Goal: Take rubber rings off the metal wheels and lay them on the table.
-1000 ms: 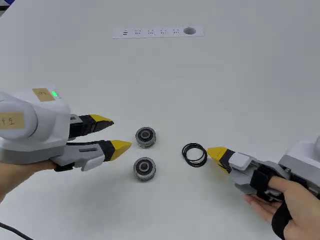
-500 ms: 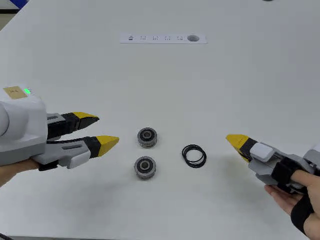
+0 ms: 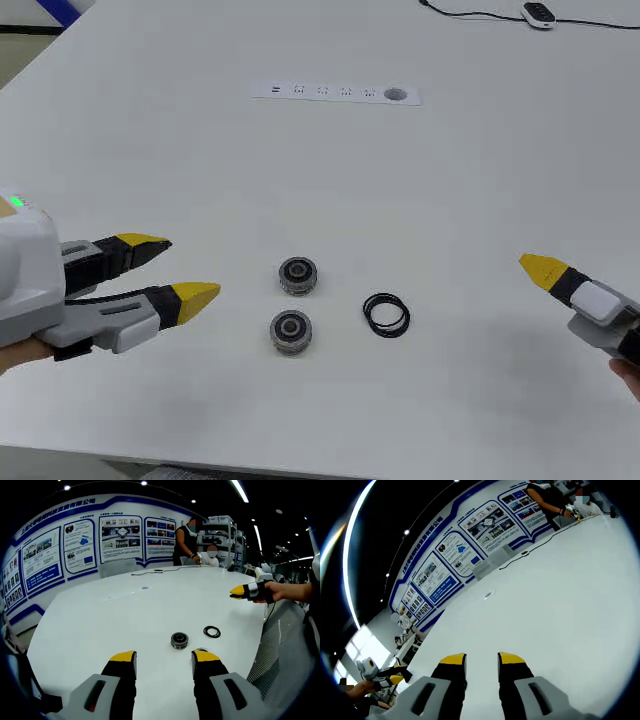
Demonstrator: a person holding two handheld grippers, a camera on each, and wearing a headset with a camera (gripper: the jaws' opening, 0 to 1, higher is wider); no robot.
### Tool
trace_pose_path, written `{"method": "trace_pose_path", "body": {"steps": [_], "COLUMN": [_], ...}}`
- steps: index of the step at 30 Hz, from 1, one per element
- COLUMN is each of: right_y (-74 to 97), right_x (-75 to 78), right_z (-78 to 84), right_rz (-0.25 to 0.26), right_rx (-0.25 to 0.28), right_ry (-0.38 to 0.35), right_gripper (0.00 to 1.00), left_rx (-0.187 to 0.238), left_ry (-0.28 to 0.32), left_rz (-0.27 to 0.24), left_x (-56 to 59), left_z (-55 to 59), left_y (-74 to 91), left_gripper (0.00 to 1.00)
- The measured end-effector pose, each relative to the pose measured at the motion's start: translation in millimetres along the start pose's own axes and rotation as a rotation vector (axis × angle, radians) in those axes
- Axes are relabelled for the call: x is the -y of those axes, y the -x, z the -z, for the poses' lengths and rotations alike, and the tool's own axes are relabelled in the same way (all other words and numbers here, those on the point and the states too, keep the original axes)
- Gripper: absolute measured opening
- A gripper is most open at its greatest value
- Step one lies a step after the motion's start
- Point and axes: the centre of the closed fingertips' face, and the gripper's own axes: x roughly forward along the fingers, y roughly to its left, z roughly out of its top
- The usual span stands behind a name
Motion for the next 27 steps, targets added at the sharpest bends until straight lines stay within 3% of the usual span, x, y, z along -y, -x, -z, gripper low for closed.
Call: {"method": "trace_pose_path", "body": {"steps": [7,13,17,27], "right_y": [3.2,0.8,0.6,-1.7], "right_x": [-13.7,-28.6,-34.2,-43.2], "right_z": [18.0,22.3,32.3,50.6], "right_rz": [-0.046,-0.088,-0.11,-0.148], "right_rx": [-0.072,-0.083,-0.14,-0.212], "right_ry": [0.159,0.246,0.339,0.424], "right_gripper": [0.32,0.4,0.44,0.54], "left_rx": [0.023,-0.001,0.001,0.012], "left_ry": [0.033,0.039,0.05,0.067], "left_rz": [-0.015,-0.001,0.011,0.022], "left_x": [8.0,17.0,20.2,26.8], "left_z": [10.0,19.0,20.3,22.2], "left_y": [5.9,8.1,9.3,8.4], "left_gripper": [0.51,0.56,0.61,0.68]}}
